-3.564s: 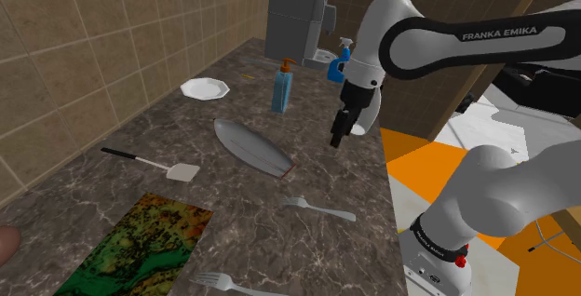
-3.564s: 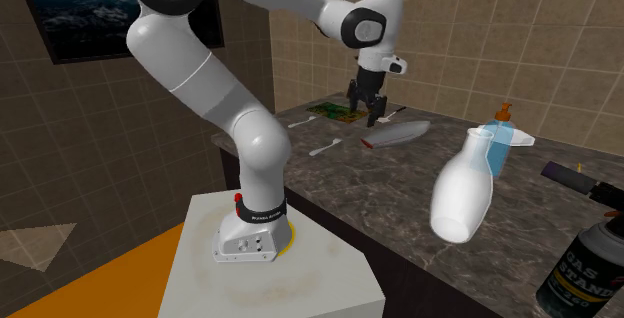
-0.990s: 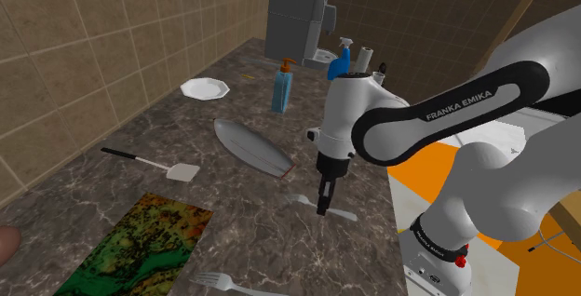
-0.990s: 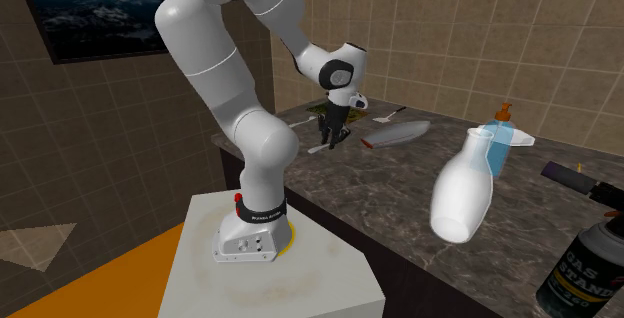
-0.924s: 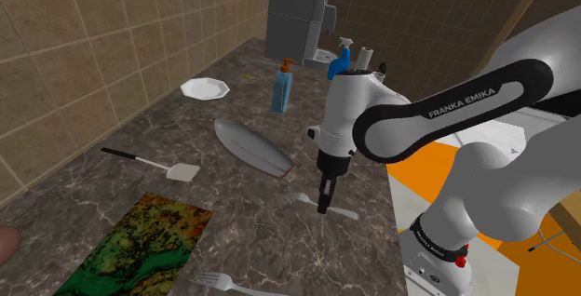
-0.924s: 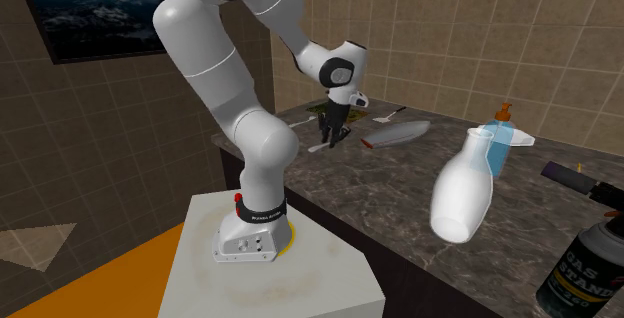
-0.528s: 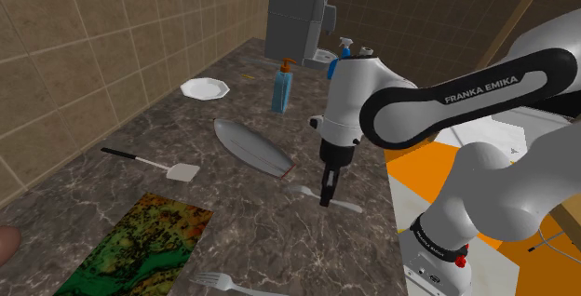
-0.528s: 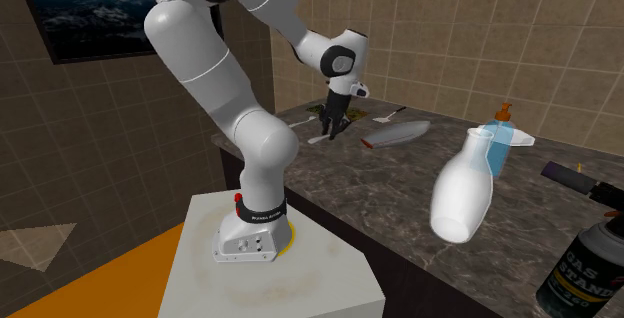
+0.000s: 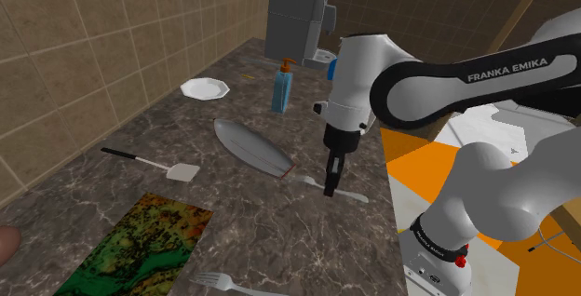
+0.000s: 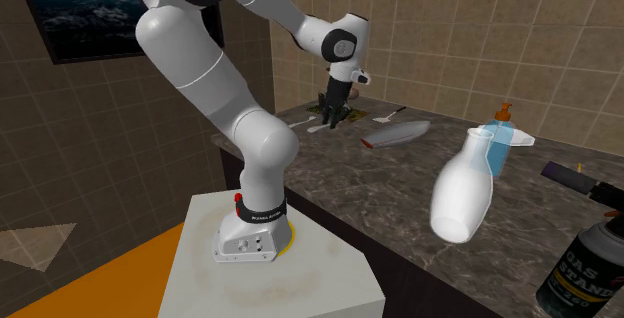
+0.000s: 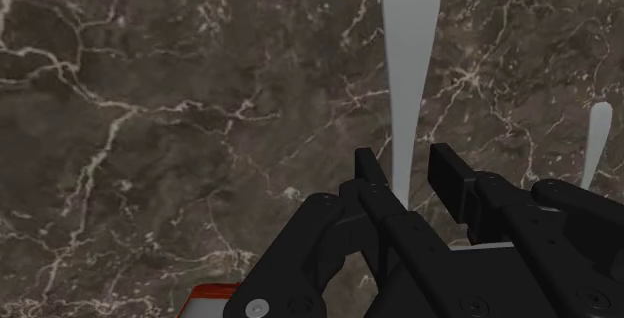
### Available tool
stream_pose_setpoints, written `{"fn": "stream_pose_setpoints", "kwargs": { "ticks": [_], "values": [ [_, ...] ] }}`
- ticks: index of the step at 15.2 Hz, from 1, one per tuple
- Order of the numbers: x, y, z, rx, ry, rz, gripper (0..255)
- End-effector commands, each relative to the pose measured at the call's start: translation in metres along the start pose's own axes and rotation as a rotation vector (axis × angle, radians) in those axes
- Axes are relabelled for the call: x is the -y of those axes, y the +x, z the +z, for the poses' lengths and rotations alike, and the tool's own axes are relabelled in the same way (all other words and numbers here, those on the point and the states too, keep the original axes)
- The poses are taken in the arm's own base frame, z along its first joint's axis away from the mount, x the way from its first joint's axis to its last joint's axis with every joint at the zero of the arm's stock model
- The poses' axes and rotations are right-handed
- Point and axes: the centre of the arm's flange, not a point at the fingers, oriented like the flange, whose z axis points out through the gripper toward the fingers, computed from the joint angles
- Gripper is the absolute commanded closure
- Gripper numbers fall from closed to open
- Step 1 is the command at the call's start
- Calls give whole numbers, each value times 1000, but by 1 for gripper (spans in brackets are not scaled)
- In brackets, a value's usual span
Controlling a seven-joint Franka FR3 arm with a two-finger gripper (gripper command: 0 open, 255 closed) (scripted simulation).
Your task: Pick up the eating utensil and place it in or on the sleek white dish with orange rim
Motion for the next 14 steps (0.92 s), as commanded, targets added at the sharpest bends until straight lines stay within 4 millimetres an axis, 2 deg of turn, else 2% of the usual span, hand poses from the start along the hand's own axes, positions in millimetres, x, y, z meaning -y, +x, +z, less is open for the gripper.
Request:
{"fn": "stream_pose_setpoints", "kwargs": {
  "ticks": [1, 5, 6, 14],
  "values": [
    [2, -3, -11, 0, 0, 0, 255],
    [6, -5, -31, 0, 0, 0, 255],
    [6, -5, -31, 0, 0, 0, 255],
    [-42, 88, -46, 0, 0, 0, 255]
  ]
}}
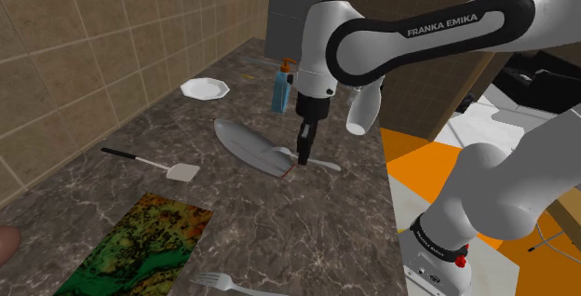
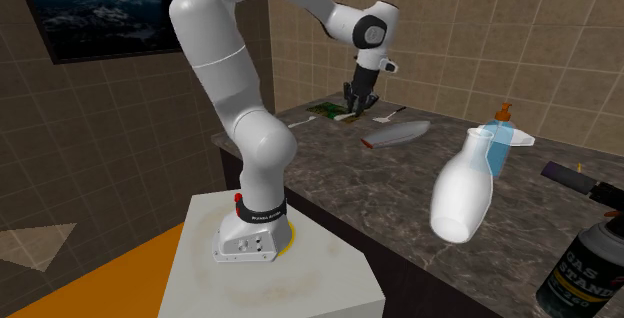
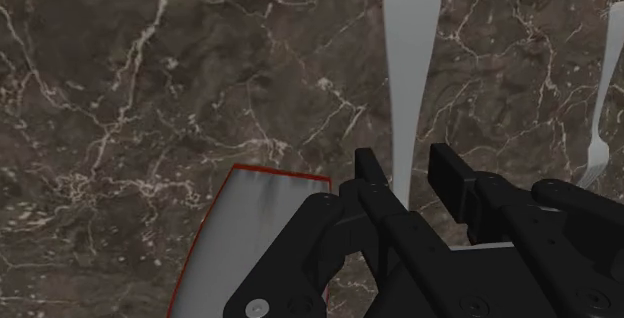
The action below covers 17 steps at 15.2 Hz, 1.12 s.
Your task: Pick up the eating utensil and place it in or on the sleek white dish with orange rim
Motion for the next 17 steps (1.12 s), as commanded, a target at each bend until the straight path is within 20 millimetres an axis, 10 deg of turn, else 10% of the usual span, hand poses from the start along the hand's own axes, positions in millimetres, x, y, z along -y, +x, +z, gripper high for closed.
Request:
{"fn": "stream_pose_setpoints", "kwargs": {
  "ticks": [1, 14, 17],
  "values": [
    [-14, 22, -2, 0, 0, 0, 255],
    [-94, 178, -26, 0, 0, 0, 255],
    [-97, 179, -11, 0, 0, 0, 255]
  ]
}}
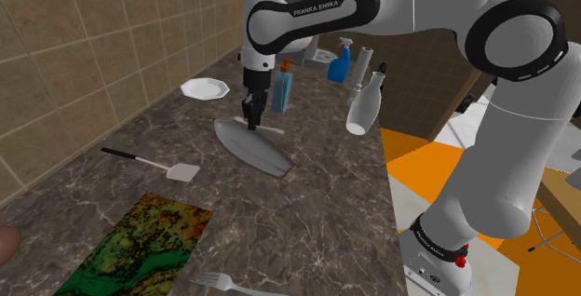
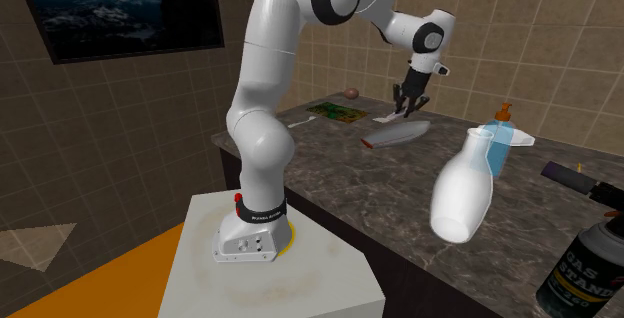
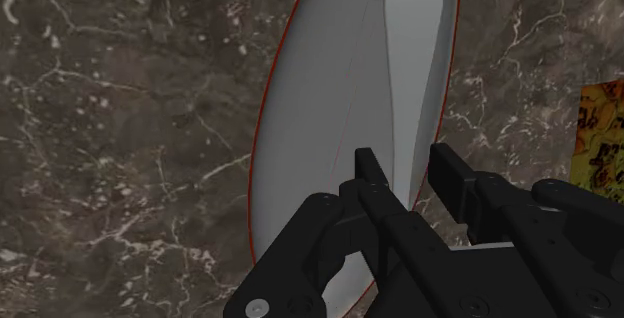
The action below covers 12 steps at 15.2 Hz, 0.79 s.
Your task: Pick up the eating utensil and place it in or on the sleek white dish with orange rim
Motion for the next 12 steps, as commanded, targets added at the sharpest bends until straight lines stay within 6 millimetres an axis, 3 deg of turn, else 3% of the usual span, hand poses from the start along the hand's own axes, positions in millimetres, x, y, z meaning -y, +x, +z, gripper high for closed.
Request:
{"fn": "stream_pose_setpoints", "kwargs": {
  "ticks": [1, 8, 12],
  "values": [
    [-3, 4, 10, -1, 0, 0, 255],
    [-10, 8, 45, -1, 0, 0, 255],
    [-10, 8, 45, -1, 0, 0, 255]
  ]
}}
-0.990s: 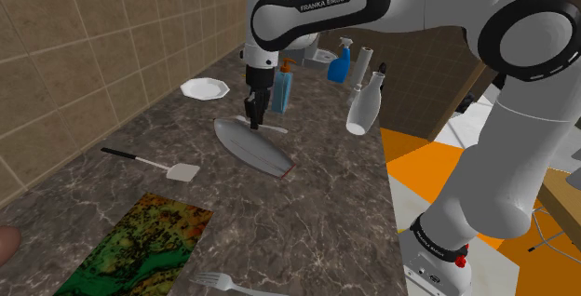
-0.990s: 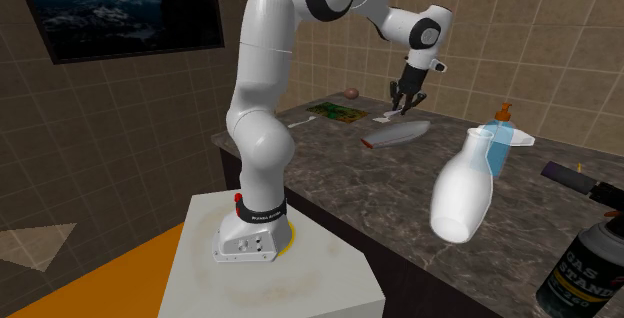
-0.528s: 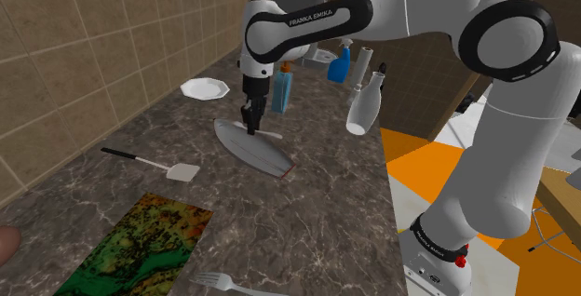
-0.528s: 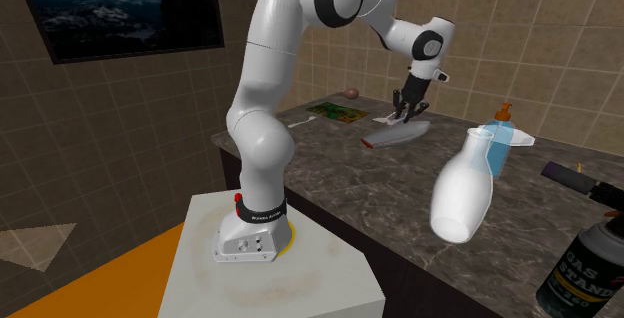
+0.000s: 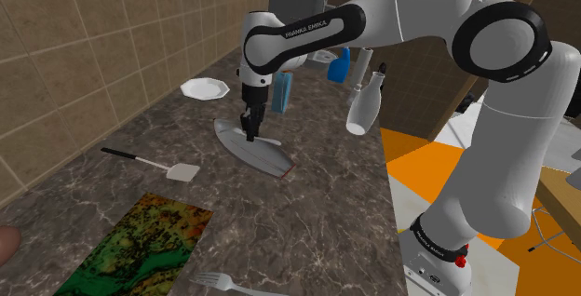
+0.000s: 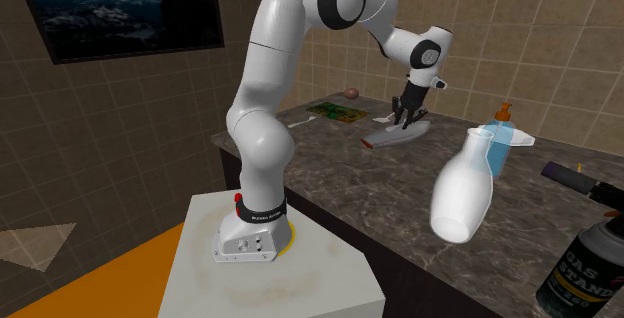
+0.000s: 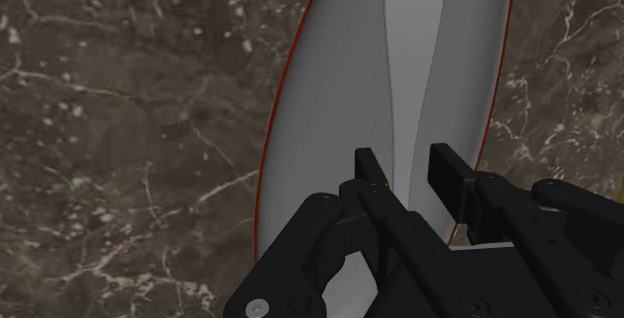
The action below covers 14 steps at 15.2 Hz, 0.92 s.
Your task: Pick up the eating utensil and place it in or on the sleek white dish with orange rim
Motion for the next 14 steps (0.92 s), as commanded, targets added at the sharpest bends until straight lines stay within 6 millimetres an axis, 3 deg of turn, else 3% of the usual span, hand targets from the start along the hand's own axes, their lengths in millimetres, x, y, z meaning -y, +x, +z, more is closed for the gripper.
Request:
{"fn": "stream_pose_setpoints", "kwargs": {
  "ticks": [1, 3, 4, 9, 13, 14],
  "values": [
    [0, 0, 0, 0, 0, 0, 255],
    [0, 0, 0, 0, 0, 0, 255],
    [0, 0, 0, 0, 0, 0, 0],
    [0, 0, 0, 0, 0, 0, 0],
    [0, 0, -50, 0, 0, 0, 0],
    [0, 0, -50, 0, 0, 0, 0]
  ]
}}
